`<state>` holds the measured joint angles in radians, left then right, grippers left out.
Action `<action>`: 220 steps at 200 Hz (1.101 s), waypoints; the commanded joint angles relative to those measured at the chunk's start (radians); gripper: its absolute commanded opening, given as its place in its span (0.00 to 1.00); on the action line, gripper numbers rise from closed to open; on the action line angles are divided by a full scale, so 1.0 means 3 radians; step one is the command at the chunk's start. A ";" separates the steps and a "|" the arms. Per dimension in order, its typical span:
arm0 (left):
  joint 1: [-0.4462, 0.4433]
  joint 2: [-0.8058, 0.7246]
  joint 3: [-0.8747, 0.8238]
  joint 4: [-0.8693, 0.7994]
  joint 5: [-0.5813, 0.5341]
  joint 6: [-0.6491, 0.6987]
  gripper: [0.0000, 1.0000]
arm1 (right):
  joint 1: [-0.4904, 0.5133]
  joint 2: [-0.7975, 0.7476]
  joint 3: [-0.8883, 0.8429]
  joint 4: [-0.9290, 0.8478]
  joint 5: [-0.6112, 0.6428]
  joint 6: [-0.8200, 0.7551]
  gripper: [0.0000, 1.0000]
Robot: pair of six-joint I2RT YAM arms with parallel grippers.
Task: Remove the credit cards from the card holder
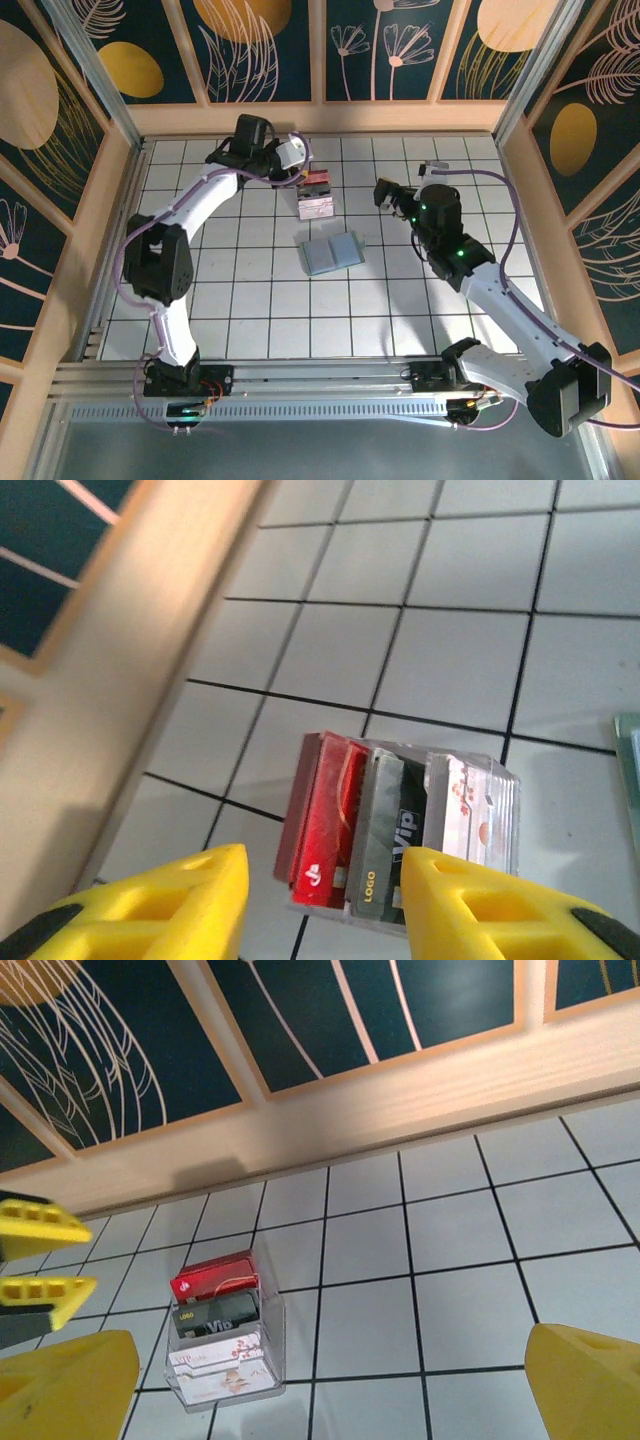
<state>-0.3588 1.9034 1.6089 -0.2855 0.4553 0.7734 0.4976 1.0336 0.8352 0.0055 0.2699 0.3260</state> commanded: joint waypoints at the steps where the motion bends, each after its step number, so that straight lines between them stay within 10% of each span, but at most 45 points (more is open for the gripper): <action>1: 0.0025 -0.0374 -0.0415 0.0683 -0.0176 -0.0476 0.58 | -0.0022 -0.0147 -0.0014 0.0191 0.0097 0.0066 0.99; 44: 0.0025 -0.1112 -0.1232 0.1201 -0.0485 -0.1035 0.99 | -0.0032 -0.0096 0.0109 0.0045 0.0080 0.0062 0.99; 135: 0.0025 -0.2352 -0.2660 0.2315 -0.1506 -0.2458 0.99 | 0.0268 0.0763 0.0323 -0.0182 0.0095 -0.0009 0.98; 220: 0.0024 -0.2971 -0.3461 0.2497 -0.2927 -0.3747 0.99 | 0.1081 0.1968 0.0991 -0.0794 0.0136 -0.0021 0.69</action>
<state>-0.3588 1.0451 0.6174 0.4225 -0.2420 -0.1951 0.7616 1.5448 1.0664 -0.1375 0.2928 0.3115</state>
